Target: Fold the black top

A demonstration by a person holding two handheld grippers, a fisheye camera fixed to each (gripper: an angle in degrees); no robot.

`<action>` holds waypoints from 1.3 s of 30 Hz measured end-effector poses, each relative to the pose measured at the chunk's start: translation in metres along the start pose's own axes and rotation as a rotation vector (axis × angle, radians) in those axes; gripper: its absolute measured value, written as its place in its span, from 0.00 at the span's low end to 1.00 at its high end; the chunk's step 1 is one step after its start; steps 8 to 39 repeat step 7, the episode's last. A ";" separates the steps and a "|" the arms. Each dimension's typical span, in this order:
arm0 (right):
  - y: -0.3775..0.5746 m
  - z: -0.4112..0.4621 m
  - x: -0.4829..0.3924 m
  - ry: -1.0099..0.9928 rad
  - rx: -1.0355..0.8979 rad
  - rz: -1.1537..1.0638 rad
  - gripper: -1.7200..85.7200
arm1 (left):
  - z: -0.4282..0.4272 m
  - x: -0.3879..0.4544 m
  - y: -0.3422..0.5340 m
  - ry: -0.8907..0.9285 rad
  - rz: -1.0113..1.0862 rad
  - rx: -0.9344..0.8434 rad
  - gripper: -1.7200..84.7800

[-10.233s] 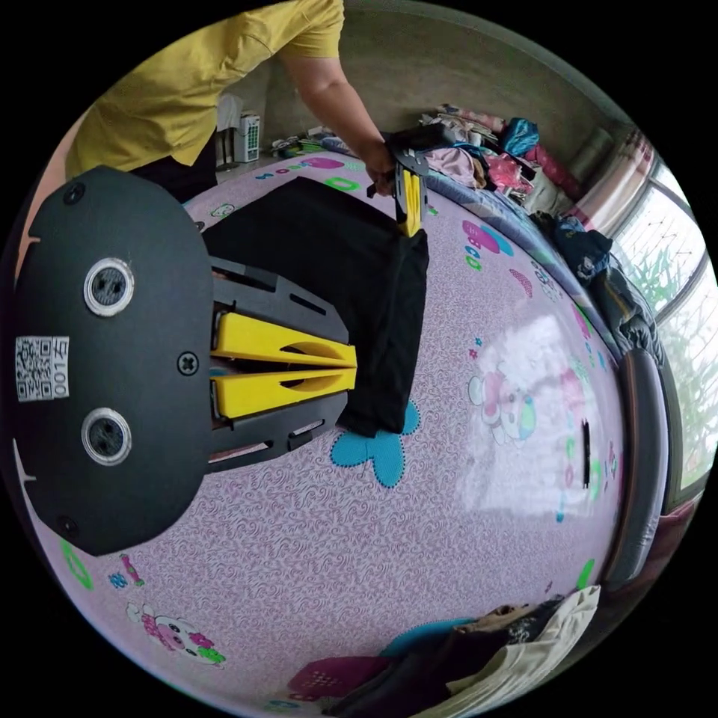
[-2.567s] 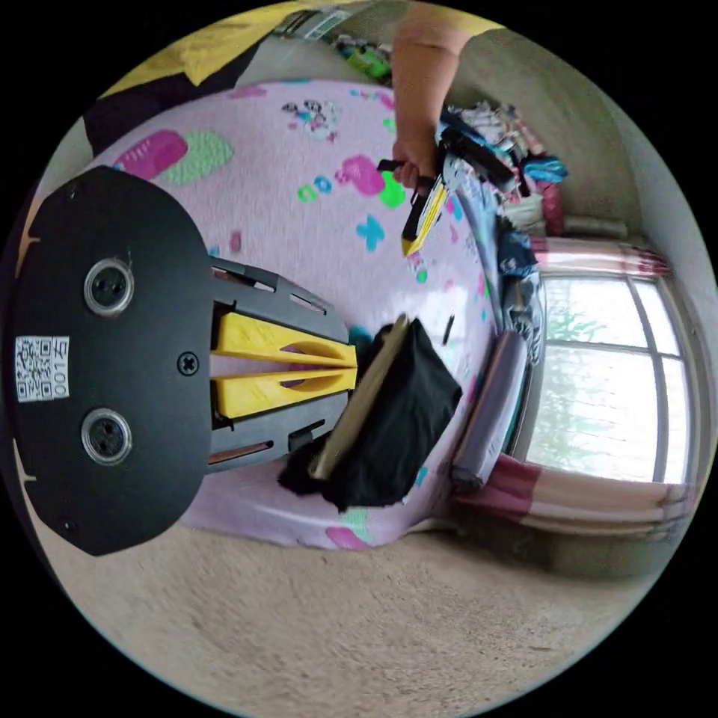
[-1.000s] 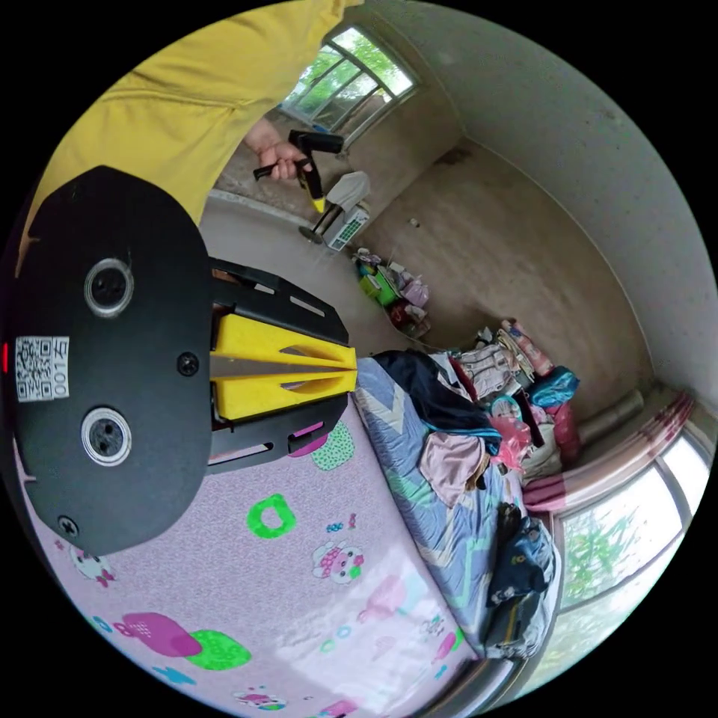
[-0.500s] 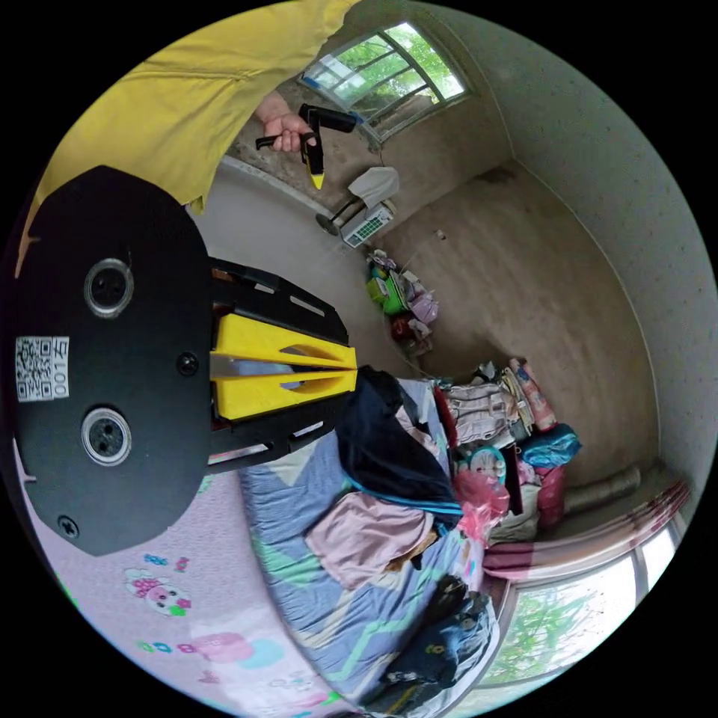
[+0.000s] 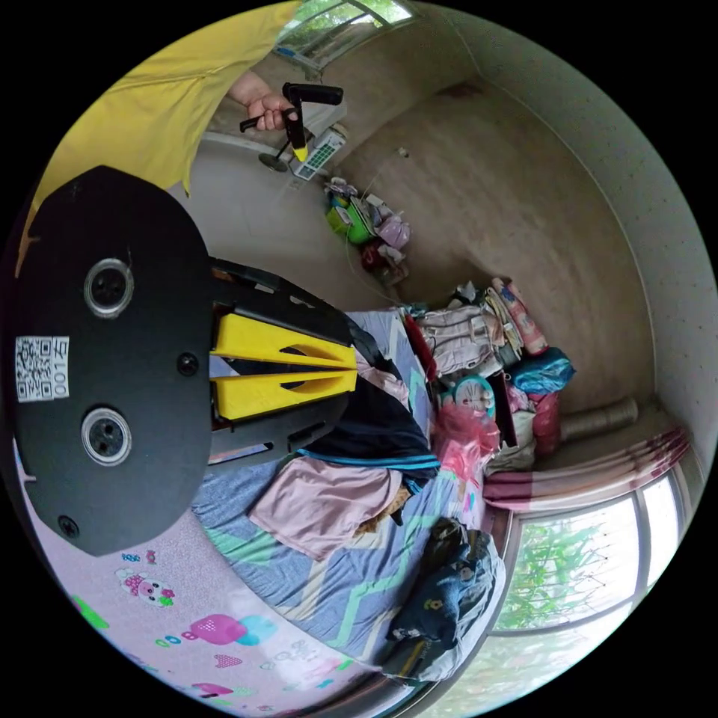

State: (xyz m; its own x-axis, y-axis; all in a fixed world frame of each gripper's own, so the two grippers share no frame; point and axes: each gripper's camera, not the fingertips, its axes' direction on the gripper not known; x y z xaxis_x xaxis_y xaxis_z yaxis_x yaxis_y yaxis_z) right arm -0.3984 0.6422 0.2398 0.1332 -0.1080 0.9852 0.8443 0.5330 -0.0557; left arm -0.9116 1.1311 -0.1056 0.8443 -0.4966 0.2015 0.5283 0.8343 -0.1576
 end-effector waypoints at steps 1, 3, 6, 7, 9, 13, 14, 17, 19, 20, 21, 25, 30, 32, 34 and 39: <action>-0.007 0.006 0.002 0.009 -0.001 0.000 0.03 | 0.012 -0.014 -0.022 0.011 0.015 -0.006 0.00; -0.034 0.036 0.012 0.021 -0.001 -0.002 0.03 | 0.030 -0.035 -0.055 0.024 0.024 -0.012 0.00; -0.070 0.077 0.024 0.010 0.020 -0.027 0.03 | 0.055 -0.069 -0.112 0.041 -0.005 -0.032 0.00; -0.078 0.086 0.026 0.015 0.022 -0.031 0.04 | 0.062 -0.081 -0.135 0.060 0.001 -0.031 0.00; -0.078 0.086 0.026 0.015 0.022 -0.031 0.04 | 0.062 -0.081 -0.135 0.060 0.001 -0.031 0.00; -0.078 0.086 0.026 0.015 0.022 -0.031 0.04 | 0.062 -0.081 -0.135 0.060 0.001 -0.031 0.00; -0.078 0.086 0.026 0.015 0.022 -0.031 0.04 | 0.062 -0.081 -0.135 0.060 0.001 -0.031 0.00; -0.078 0.086 0.026 0.015 0.022 -0.031 0.04 | 0.062 -0.081 -0.135 0.060 0.001 -0.031 0.00; -0.078 0.086 0.026 0.015 0.022 -0.031 0.04 | 0.062 -0.081 -0.135 0.060 0.001 -0.031 0.00; -0.078 0.086 0.026 0.015 0.022 -0.031 0.04 | 0.062 -0.081 -0.135 0.060 0.001 -0.031 0.00; -0.078 0.086 0.026 0.015 0.022 -0.031 0.04 | 0.062 -0.081 -0.135 0.060 0.001 -0.031 0.00; -0.078 0.086 0.026 0.015 0.022 -0.031 0.04 | 0.062 -0.081 -0.135 0.060 0.001 -0.031 0.00; -0.078 0.086 0.026 0.015 0.022 -0.031 0.04 | 0.062 -0.081 -0.135 0.060 0.001 -0.031 0.00; -0.078 0.086 0.026 0.015 0.022 -0.031 0.04 | 0.062 -0.081 -0.135 0.060 0.001 -0.031 0.00; -0.078 0.086 0.026 0.015 0.022 -0.031 0.04 | 0.062 -0.081 -0.135 0.060 0.001 -0.031 0.00; -0.078 0.086 0.026 0.015 0.022 -0.031 0.04 | 0.062 -0.081 -0.135 0.060 0.001 -0.031 0.00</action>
